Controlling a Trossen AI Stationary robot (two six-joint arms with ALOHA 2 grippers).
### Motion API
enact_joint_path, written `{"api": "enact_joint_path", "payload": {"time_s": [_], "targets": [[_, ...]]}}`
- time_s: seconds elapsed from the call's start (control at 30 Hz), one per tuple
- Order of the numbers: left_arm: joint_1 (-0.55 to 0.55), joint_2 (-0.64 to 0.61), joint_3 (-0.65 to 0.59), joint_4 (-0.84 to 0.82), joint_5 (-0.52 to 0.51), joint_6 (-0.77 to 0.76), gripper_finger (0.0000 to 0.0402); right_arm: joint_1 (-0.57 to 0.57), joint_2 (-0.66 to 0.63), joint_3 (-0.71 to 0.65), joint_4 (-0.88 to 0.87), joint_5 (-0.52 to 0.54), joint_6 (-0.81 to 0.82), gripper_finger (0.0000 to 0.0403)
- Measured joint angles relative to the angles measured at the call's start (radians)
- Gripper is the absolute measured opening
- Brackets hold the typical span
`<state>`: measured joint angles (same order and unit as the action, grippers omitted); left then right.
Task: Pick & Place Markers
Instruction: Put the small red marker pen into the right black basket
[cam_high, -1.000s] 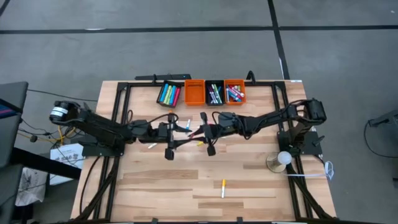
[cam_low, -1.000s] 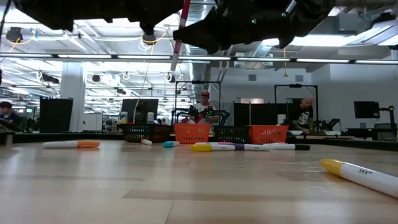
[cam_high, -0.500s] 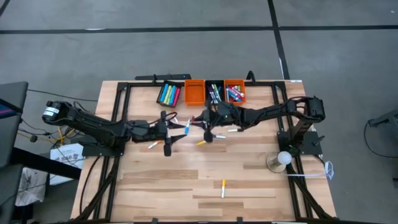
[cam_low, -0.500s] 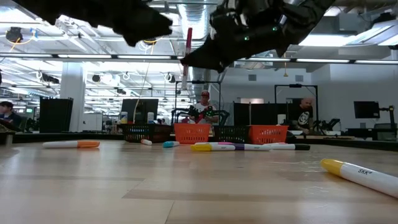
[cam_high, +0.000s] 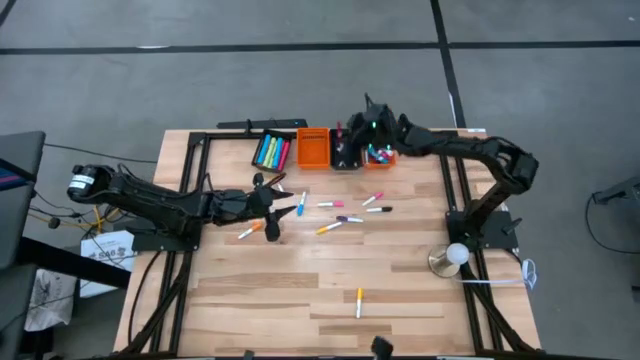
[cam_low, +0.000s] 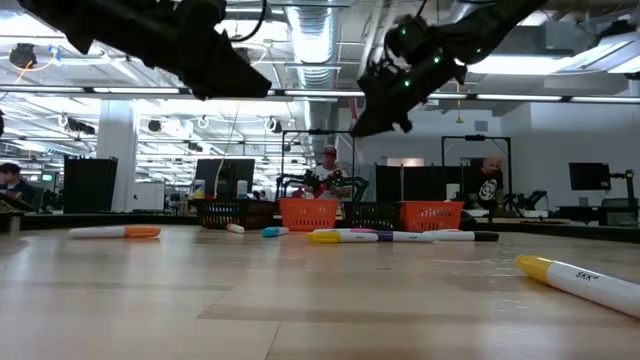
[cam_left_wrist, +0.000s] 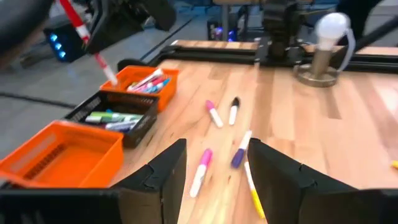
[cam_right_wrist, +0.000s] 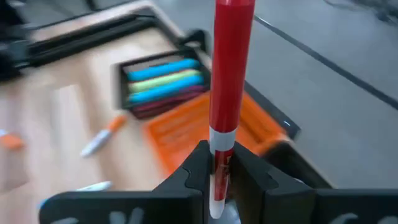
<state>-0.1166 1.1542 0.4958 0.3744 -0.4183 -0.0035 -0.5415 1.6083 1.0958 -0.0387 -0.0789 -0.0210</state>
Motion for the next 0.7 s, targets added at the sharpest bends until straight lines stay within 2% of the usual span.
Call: {"api": "enact_joint_path", "payload": {"time_s": [0.13, 0.3, 0.43, 0.7], "targets": [[0.048, 0.000, -0.020, 0.001, -0.001, -0.038, 0.0168, -0.073, 0.045, 0.035, -0.042, -0.038, 0.035, 0.0026], [0.089, 0.000, -0.035, -0.001, 0.001, -0.088, 0.0168, -0.128, 0.121, 0.072, -0.073, -0.102, 0.067, 0.0033], [0.094, 0.000, -0.035, 0.000, 0.039, -0.100, 0.0168, -0.150, 0.196, 0.100, -0.109, -0.106, 0.074, 0.0042], [0.095, 0.000, -0.035, 0.000, 0.056, -0.101, 0.0168, -0.153, 0.290, 0.202, -0.250, -0.109, 0.068, 0.0028]]}}
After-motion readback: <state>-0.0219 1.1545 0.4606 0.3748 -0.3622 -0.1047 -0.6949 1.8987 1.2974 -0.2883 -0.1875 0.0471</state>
